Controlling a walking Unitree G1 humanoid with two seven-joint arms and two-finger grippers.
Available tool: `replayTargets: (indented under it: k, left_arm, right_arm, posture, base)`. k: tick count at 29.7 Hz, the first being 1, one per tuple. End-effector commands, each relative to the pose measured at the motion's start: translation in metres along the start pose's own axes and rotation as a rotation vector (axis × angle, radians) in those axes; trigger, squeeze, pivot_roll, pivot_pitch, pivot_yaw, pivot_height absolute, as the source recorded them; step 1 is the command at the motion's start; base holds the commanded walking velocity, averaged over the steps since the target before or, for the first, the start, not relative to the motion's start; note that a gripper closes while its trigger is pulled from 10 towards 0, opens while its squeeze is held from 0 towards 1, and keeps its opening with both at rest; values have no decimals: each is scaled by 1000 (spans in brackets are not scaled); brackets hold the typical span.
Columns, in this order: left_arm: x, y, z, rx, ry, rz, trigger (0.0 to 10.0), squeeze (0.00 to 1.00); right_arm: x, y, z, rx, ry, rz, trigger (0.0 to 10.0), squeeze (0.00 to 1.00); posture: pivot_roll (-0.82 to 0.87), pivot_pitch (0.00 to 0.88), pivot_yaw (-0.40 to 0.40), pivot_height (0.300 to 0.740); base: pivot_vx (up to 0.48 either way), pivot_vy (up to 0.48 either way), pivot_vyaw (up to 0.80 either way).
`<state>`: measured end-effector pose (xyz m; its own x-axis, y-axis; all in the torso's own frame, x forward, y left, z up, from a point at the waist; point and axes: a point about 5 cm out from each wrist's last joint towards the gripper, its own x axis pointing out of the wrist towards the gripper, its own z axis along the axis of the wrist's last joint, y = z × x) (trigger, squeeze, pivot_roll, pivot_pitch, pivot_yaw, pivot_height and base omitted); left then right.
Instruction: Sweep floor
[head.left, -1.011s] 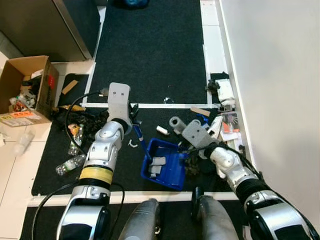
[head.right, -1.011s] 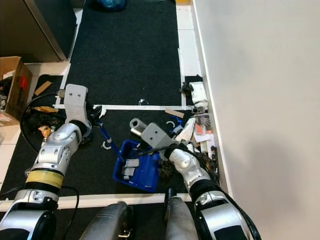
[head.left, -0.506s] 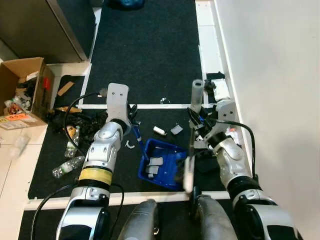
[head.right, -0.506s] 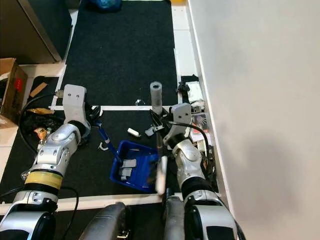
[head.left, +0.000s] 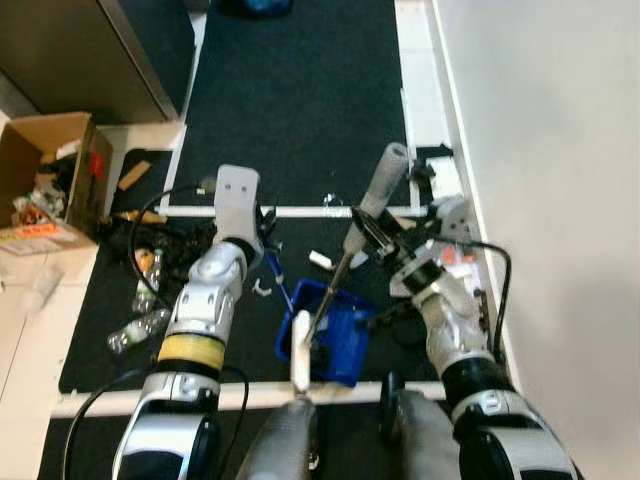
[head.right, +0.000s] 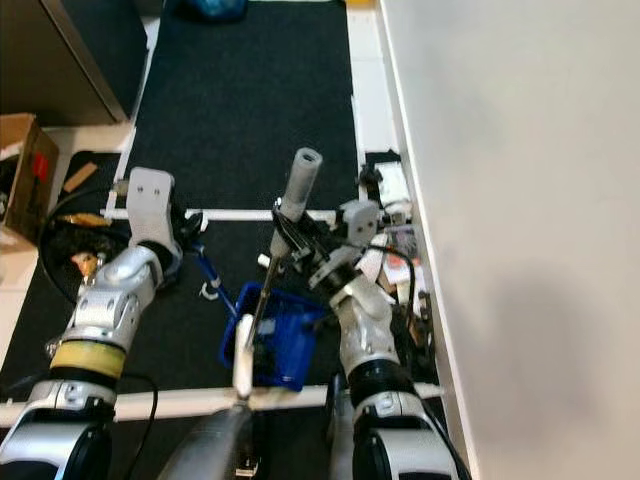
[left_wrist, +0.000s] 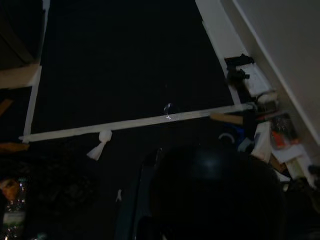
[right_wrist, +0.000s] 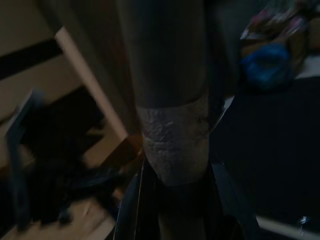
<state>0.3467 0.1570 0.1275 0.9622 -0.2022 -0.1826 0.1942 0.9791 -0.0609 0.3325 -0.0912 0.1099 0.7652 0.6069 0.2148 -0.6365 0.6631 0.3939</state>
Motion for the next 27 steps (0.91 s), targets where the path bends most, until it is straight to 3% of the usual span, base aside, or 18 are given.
replayTargets:
  k: [1,6,8,11,12,13,19,21,27]
  left_arm:
    - [-1,-16,-11,-119,7,-88,10000,0]
    - [-14,-18,5,-210,-117,-156,10000,0]
    - [-16,-17,6,-215,-129,-152,10000,0]
    - [-21,-14,10,-227,-167,-135,10000,0]
    - [-21,-14,10,-227,-167,-135,10000,0]
    - [-23,-13,12,-220,-183,-124,10000,0]
    - [-23,-11,12,-221,-193,-106,10000,0]
    - [-21,-10,12,-242,-207,-73,10000,0]
    - [-24,-7,16,-235,-221,-66,10000,0]
  right_arm:
    - [-1,-1,4,23,-35,-15,10000,0]
    - [-8,-11,76,-199,-192,-64,10000,0]
    - [-8,-10,88,-227,-219,-60,10000,0]
    - [-13,-5,122,-293,-305,-74,10000,0]
    - [-13,-5,122,-293,-305,-74,10000,0]
    - [-18,-9,139,-321,-348,-121,10000,0]
    - [-31,-19,163,-325,-424,-227,10000,0]
    - [-43,-26,180,-356,-461,-317,10000,0]
    - [-63,-49,191,-466,-437,-525,10000,0]
  posture:
    - [128,258,15,740]
    - [115,235,5,740]
    - [113,230,3,740]
    - [102,213,-3,740]
    - [102,213,-3,740]
    - [99,198,-6,740]
    - [90,177,-6,740]
    - [71,158,-6,740]
    - [57,134,-5,740]
  base:
    - [0,0,0]
    - [0,0,0]
    - [0,0,0]
    - [0,0,0]
    - [0,0,0]
    - [0,0,0]
    - [0,0,0]
    - [0,0,0]
    - [0,0,0]
